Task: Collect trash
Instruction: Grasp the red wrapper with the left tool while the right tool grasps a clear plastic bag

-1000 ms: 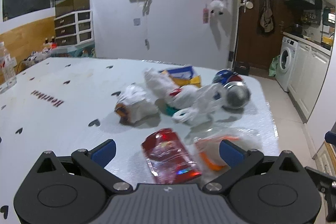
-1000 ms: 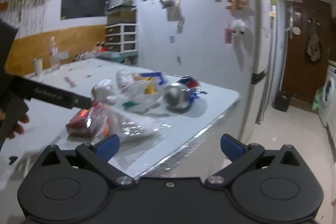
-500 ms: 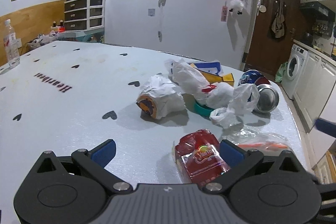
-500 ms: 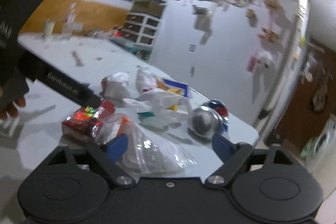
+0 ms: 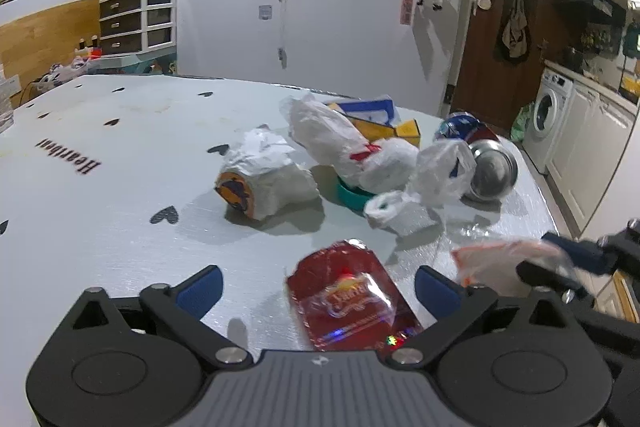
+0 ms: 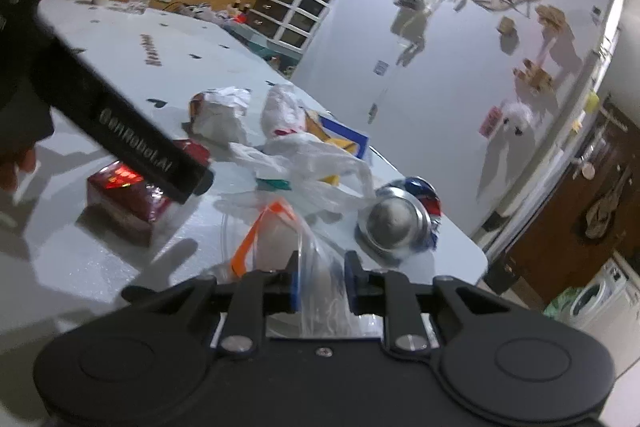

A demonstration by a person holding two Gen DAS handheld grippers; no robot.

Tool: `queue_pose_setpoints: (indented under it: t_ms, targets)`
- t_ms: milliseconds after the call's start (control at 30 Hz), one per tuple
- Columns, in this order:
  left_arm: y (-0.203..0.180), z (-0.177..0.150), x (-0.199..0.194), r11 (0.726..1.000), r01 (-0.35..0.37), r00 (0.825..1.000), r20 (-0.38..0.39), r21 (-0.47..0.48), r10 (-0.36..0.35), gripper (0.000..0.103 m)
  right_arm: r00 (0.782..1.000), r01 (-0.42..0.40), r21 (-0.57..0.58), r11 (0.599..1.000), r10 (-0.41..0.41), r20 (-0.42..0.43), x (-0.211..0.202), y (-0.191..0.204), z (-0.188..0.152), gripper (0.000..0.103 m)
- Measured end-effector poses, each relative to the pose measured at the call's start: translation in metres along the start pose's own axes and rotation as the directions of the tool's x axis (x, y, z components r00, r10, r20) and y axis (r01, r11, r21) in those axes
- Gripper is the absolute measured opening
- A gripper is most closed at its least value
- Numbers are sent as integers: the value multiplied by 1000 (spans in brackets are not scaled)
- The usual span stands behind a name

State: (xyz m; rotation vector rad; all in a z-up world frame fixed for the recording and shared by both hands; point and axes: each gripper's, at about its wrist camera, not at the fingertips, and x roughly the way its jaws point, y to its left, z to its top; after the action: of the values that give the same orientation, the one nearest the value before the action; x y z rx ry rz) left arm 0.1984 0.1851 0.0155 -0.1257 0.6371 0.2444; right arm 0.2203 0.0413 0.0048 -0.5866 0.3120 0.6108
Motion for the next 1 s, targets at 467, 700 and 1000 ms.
queue_pose_setpoints:
  t_ms: [467, 700, 1000]
  targets:
    - [7, -20, -27, 992, -18, 1000, -21, 125, 21, 92, 987, -154, 308, 939, 133, 89, -29, -39, 7, 20]
    - [13, -17, -29, 992, -19, 1000, -20, 123, 22, 92, 948, -315, 492, 812, 289, 129, -34, -51, 5, 20]
    - [5, -15, -9, 997, 5, 998, -63, 72, -1, 68, 967, -246, 451, 858, 247, 58, -41, -51, -4, 19]
